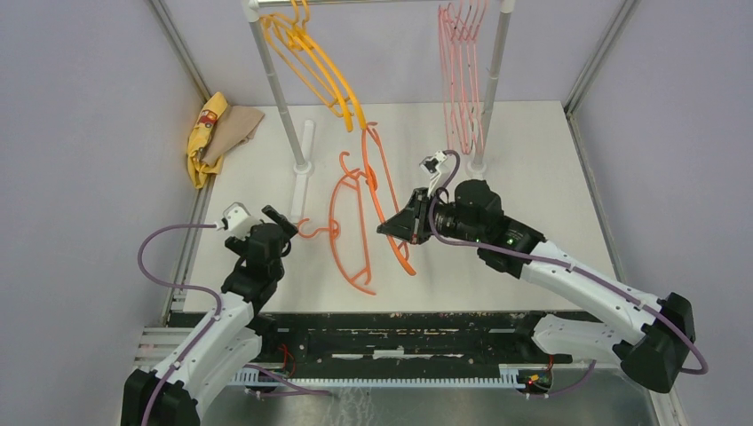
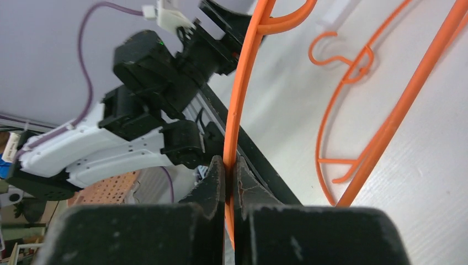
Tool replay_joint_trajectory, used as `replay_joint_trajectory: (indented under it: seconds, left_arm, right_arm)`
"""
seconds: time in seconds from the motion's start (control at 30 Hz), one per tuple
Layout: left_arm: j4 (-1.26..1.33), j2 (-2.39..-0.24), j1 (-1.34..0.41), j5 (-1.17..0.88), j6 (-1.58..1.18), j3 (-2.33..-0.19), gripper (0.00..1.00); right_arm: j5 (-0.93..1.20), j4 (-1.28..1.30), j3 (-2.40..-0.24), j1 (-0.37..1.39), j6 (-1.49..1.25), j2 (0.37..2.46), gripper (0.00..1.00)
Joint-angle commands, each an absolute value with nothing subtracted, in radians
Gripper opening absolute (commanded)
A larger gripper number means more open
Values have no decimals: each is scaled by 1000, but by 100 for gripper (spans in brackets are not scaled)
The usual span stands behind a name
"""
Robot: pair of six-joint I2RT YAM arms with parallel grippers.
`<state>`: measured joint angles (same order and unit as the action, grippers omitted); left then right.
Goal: Organize the hangers
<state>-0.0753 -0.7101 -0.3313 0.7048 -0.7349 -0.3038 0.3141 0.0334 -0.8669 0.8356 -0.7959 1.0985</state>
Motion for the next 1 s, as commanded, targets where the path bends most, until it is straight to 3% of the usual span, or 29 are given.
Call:
replay_joint_trajectory:
  seconds: [0.0,0.33,0.97]
  left_arm:
    - [-69,-688,-325,730,-696,-323,95]
    - [-78,-671,-325,723,-707,-321,95]
    - [-75,-662,-325,707,-713,-310,96]
  right_arm:
    - [327,24,-1011,834,-792,1040,1]
    - [235,159,-1117,834,-753,1004,1]
    - [189,253,-1041,833,-763,889,1]
